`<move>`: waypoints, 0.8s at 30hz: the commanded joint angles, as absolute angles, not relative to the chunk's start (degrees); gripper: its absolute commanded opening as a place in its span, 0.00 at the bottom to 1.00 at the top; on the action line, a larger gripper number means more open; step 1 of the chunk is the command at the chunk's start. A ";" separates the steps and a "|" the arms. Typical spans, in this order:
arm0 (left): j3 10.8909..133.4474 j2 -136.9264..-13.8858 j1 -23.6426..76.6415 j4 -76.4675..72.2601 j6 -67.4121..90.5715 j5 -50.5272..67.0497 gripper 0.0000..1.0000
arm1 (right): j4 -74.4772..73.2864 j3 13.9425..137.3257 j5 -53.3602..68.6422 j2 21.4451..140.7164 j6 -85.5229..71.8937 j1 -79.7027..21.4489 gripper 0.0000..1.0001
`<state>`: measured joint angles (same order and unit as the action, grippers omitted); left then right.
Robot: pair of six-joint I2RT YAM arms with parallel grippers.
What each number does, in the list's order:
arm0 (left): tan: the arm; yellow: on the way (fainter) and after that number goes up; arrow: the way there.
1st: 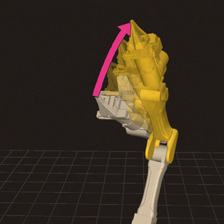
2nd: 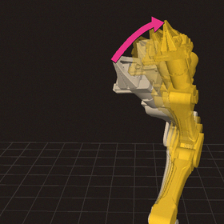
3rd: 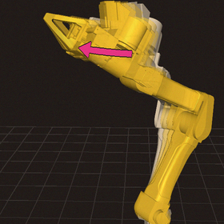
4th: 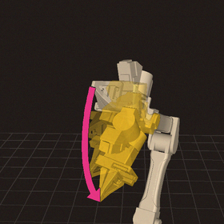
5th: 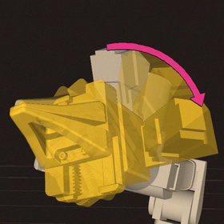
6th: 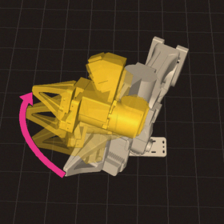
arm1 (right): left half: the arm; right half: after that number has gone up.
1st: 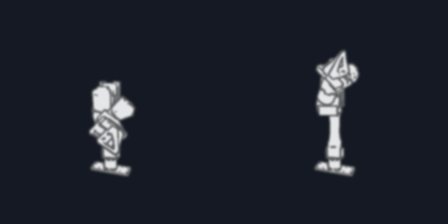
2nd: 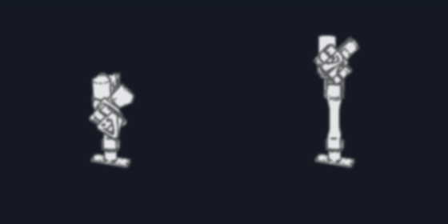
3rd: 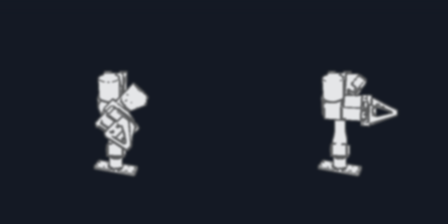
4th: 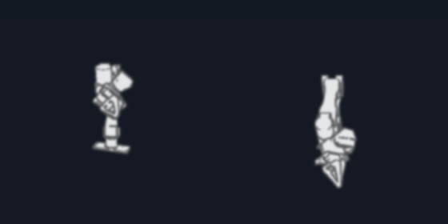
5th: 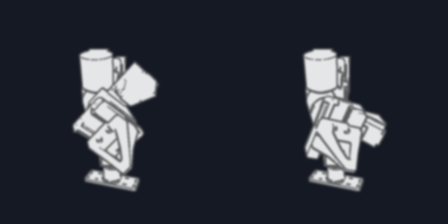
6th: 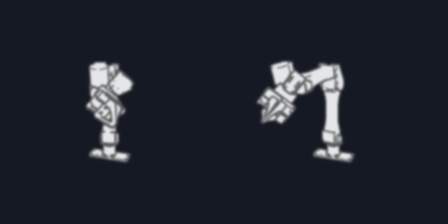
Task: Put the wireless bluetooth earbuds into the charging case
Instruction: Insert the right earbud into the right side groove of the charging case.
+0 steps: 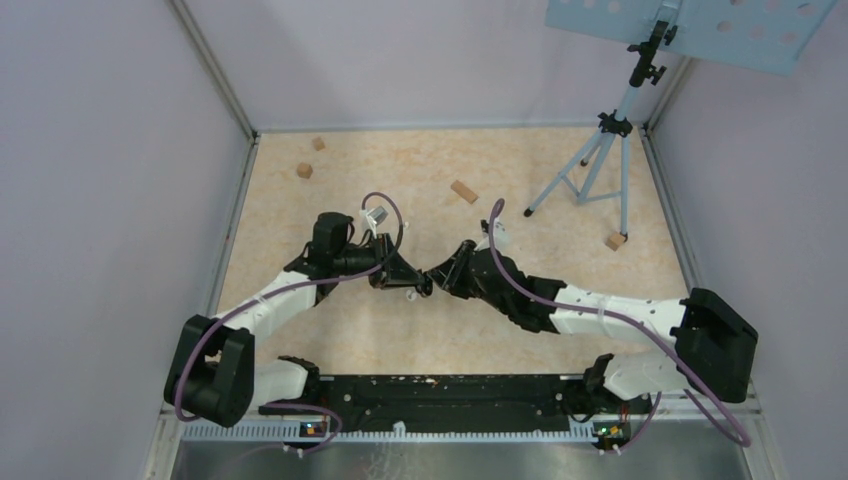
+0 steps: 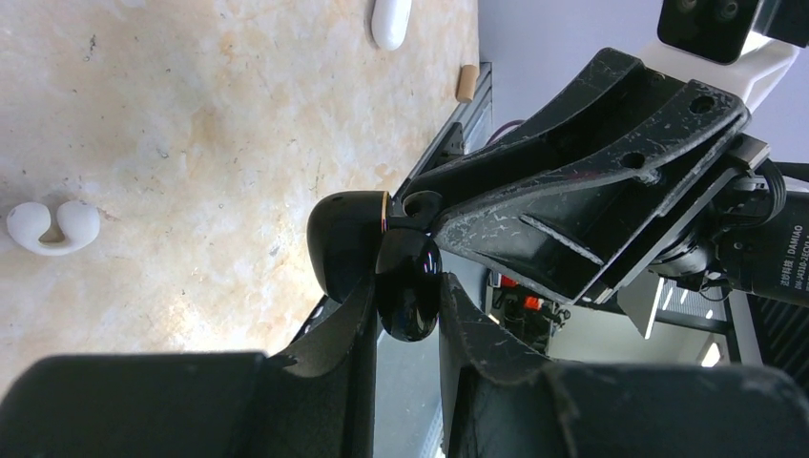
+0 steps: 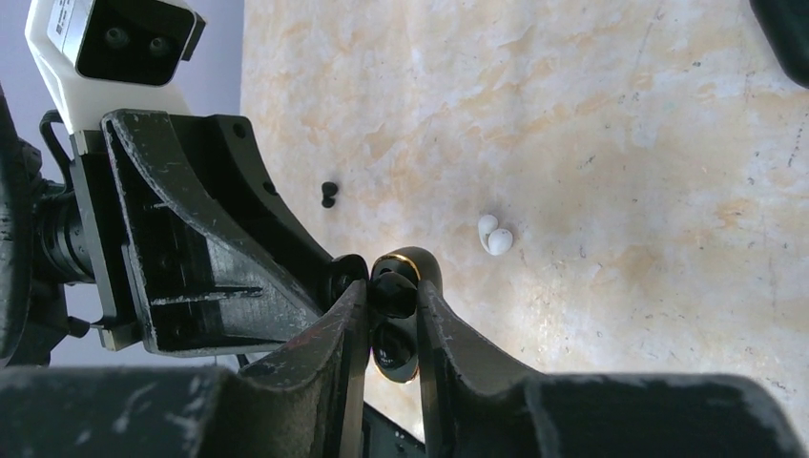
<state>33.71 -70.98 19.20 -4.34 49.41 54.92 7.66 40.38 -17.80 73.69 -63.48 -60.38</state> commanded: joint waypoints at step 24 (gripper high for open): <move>36.50 -73.00 19.16 -3.18 43.79 55.31 0.00 | 3.56 43.15 -20.75 68.92 -62.95 -62.01 0.42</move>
